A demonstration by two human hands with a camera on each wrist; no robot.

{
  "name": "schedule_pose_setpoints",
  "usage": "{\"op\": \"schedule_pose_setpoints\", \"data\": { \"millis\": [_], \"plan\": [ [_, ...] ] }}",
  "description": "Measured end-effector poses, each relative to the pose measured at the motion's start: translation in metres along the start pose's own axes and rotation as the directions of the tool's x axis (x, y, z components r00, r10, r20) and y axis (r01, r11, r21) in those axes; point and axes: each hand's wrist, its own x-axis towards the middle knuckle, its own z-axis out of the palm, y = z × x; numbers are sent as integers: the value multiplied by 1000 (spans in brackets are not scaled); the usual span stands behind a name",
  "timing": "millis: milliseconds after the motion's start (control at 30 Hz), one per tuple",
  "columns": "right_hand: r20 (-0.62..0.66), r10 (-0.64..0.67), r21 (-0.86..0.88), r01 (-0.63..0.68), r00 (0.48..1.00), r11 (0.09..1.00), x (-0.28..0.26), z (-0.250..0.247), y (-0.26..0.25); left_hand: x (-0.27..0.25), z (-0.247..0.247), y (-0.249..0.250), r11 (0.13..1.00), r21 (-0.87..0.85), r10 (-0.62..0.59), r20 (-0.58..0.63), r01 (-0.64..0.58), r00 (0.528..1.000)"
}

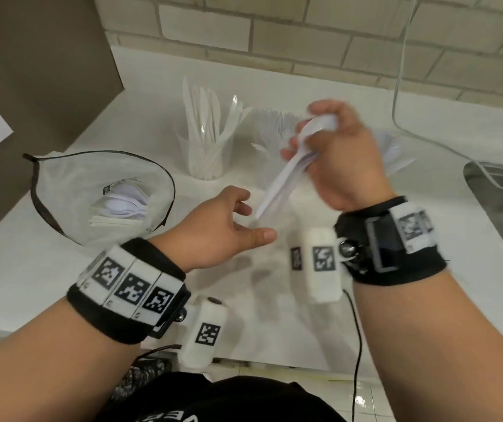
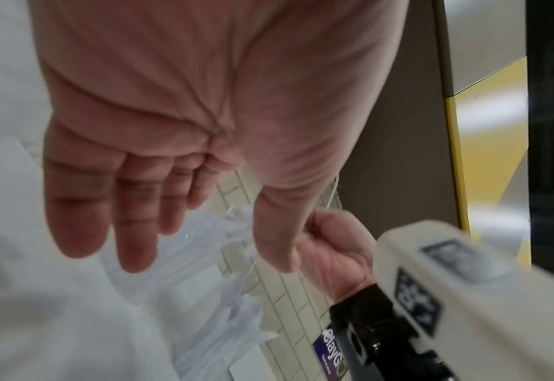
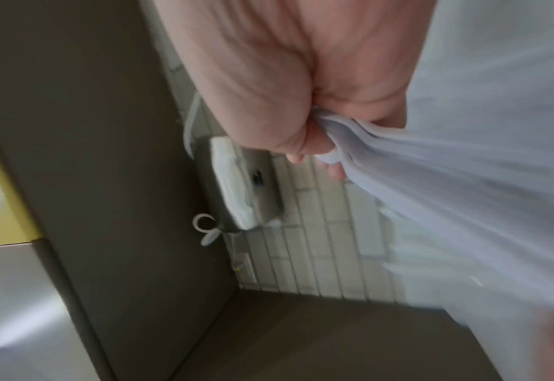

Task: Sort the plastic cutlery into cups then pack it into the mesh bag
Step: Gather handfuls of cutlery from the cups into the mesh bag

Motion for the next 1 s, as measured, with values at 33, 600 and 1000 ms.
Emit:
{"op": "schedule_pose_setpoints", "data": {
  "millis": [33,600,1000],
  "plan": [
    [-68,-111,-21,110,991,994,6,-10,-13,-6,-6,-1,1000,14,1,-6,-1,1000],
    [-225,-449,-877,22,865,480,77,-106,14,-58,-101,-89,804,442,-265,-330,397,906],
    [128,-468,-717,407,875,565,29,21,10,-68,-95,-95,811,457,-325,-169,366,930]
  ]
}}
